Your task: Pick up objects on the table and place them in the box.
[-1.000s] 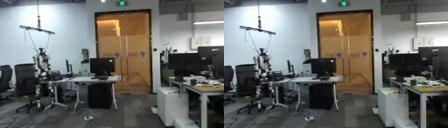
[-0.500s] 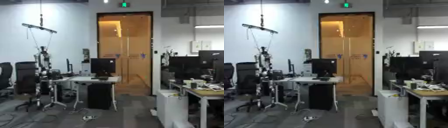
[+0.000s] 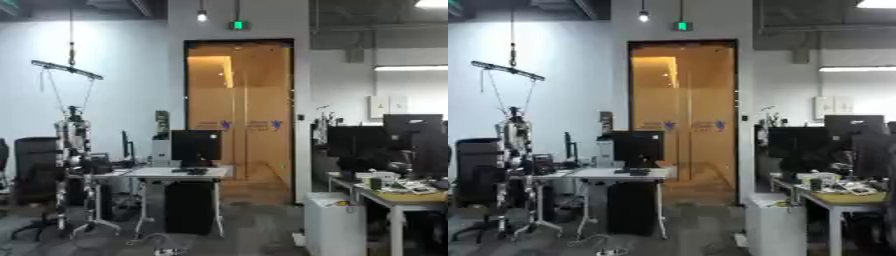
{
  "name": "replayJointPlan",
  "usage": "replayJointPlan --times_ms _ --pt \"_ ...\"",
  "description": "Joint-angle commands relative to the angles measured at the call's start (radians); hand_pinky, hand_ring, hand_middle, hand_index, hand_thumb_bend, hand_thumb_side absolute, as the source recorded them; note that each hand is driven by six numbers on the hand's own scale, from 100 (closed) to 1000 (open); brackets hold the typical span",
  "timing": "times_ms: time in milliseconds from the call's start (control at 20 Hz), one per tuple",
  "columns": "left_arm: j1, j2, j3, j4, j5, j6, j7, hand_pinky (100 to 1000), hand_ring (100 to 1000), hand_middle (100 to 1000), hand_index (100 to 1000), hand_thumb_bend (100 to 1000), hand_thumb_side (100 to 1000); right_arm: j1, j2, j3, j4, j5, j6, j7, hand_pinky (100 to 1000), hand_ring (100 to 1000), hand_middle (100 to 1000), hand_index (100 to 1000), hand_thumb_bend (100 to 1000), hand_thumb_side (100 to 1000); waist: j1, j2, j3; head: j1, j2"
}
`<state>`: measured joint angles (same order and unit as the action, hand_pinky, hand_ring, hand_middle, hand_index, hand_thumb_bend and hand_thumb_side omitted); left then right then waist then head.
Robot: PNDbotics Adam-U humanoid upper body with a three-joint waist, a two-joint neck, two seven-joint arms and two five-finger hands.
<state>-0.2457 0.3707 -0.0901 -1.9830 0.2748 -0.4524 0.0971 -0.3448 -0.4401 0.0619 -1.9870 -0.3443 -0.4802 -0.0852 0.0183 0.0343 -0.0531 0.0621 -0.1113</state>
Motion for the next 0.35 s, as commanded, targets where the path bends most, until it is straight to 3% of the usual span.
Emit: replayJointPlan --times_ms 50,350 --pt "-0.001 0.027 0.022 -0.017 -0.033 0.015 0.007 273 540 950 768 334 752 -0.017 -0.007 0.000 -0.013 0.011 0.030 0.018 144 334 388 641 515 617 0.000 -0.012 0.001 -0.003 0.027" --pt "0.003 0.034 0.023 -0.017 -0.074 0.064 0.044 385 584 986 768 332 756 -0.038 -0.018 -0.013 -0.013 0.001 0.021 0.012 145 333 394 637 494 627 -0.001 -0.035 0.012 -0.021 0.070"
